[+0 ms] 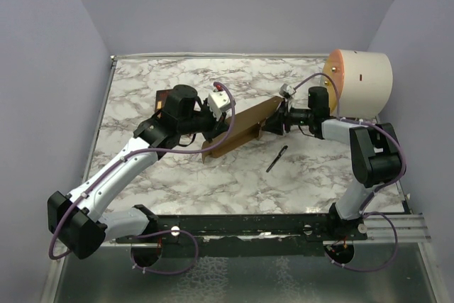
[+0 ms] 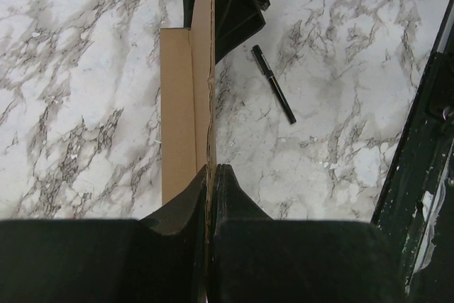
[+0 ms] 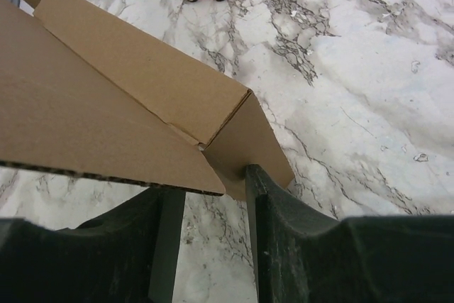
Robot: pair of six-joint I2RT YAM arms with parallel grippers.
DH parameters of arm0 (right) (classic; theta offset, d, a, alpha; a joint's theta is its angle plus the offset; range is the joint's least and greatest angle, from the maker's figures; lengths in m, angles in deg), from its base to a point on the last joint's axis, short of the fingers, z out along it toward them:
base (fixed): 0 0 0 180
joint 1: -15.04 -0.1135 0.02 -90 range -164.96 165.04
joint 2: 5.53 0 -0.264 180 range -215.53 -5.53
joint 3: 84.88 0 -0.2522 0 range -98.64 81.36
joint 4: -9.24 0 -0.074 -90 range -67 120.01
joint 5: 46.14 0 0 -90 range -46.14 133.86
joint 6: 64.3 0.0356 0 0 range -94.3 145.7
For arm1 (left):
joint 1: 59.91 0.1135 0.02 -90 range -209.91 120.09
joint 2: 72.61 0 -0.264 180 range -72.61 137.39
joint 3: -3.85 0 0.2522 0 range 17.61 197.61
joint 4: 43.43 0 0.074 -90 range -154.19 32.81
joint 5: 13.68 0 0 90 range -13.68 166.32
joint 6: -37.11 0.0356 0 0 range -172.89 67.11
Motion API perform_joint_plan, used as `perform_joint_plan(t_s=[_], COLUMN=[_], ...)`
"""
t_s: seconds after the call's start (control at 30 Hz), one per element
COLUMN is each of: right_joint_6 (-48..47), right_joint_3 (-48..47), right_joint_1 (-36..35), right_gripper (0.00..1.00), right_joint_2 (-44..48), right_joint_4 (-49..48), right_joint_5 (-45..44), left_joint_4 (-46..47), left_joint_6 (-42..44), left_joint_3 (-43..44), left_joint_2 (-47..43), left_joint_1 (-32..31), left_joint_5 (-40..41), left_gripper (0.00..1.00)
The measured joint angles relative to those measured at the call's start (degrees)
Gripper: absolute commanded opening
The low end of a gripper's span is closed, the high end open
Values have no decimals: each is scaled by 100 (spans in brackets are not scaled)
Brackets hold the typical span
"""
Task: Fold the paper box
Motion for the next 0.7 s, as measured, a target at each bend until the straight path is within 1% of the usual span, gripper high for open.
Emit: perform_joint_plan(t_s=[0.17,0.27,0.43,0.7], right_joint_6=[450,649,890,1086], right_joint_3=[136,168,168,205], right_joint_1=[-31,-42,-48,-70], right_gripper=[31,31,39,40], right_joint_2=[0,-37,-190,-433], right_joint_4=[-527,-798,-1169,-1692], right_joint_5=[-212,-282,-297,-297], left_joint_4=[26,37,79,103], left_joint_6=[-2,-2,-4,-20], left_joint_3=[0,2,13,13], left_joint_2=[22,37,79,136], left_joint_1=[0,0,0,0], left_joint_5=[-26,-35,-52,-184], left_gripper=[0,0,0,0])
